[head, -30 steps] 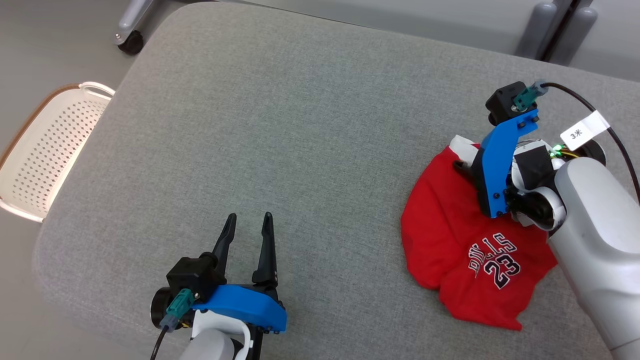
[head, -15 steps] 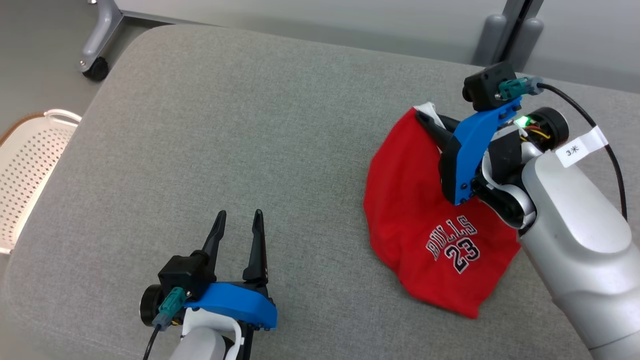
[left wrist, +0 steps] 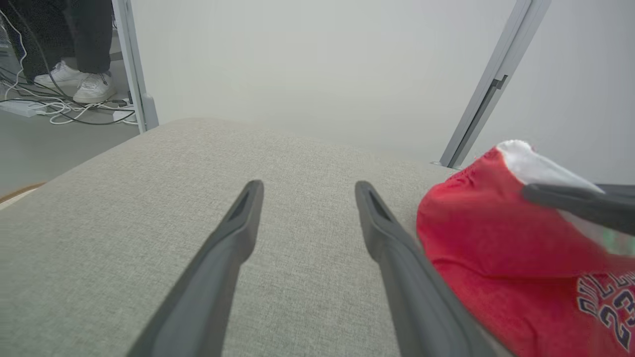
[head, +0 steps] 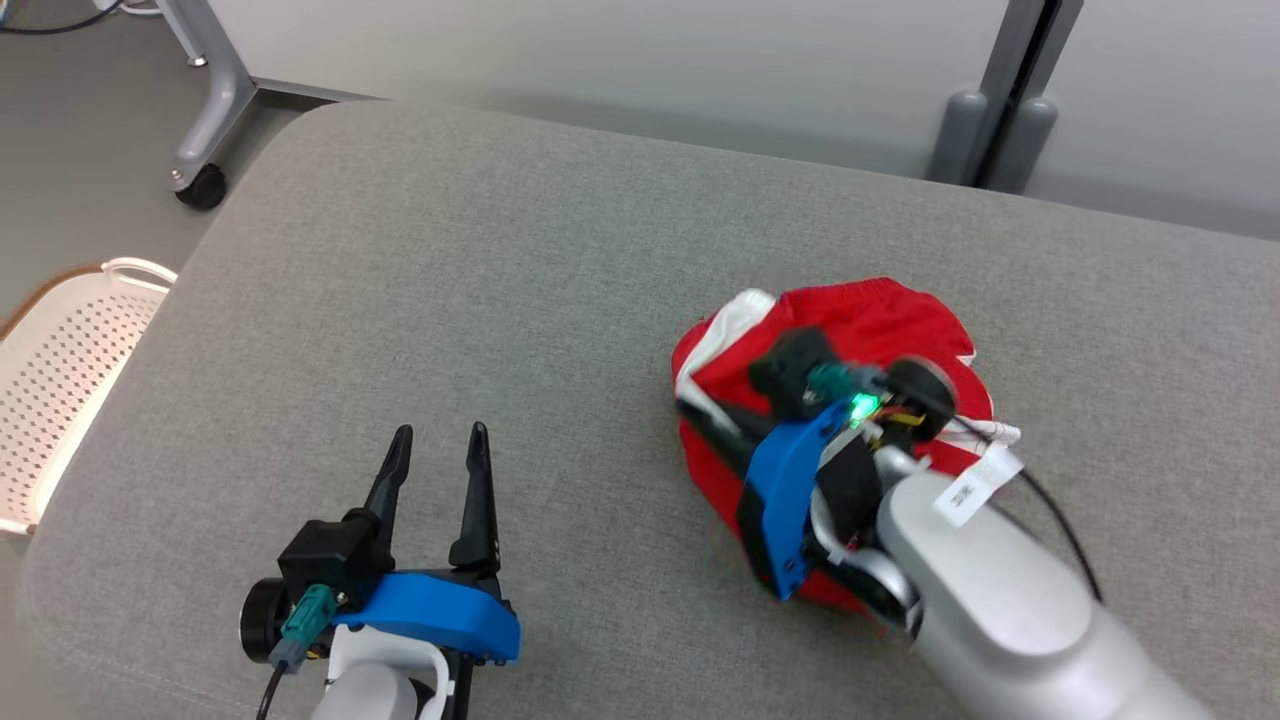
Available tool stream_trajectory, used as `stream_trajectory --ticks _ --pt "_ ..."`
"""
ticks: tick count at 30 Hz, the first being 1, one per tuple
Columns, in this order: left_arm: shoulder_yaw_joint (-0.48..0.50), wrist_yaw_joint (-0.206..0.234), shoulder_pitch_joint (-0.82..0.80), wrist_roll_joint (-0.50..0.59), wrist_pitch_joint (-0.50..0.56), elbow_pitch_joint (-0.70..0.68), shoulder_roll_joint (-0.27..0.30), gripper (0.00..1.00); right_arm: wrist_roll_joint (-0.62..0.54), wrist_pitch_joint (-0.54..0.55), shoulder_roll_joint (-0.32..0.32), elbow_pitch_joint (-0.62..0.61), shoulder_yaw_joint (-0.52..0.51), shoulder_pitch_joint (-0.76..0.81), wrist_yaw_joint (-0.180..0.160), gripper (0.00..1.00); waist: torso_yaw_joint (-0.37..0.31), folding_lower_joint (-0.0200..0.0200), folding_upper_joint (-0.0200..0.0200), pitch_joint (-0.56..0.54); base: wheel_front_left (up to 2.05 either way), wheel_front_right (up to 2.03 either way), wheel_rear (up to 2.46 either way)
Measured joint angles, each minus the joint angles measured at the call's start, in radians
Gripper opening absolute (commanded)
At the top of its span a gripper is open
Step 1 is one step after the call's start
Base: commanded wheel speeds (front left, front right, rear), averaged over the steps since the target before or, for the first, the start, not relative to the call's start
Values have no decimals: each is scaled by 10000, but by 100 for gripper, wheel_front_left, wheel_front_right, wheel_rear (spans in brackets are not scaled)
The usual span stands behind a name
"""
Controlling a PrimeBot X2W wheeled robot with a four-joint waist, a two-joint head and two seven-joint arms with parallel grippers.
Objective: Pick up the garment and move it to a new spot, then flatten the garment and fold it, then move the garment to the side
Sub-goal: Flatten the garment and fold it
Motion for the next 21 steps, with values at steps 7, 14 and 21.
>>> stream_trajectory --ticks 7,14,21 --pt "-36 79 86 -10 63 -290 81 100 -100 -640 817 1099 1001 697 0 0 283 0 0 5 0 0 0" --pt "-115 115 199 -36 98 -380 98 100 -648 -1413 1290 2399 1944 834 0 0 401 1 0 18 0 0 0" --pt "-142 165 250 -109 142 -385 159 100 -669 -2190 1463 2780 2610 882 0 100 161 1 0 -85 0 0 0"
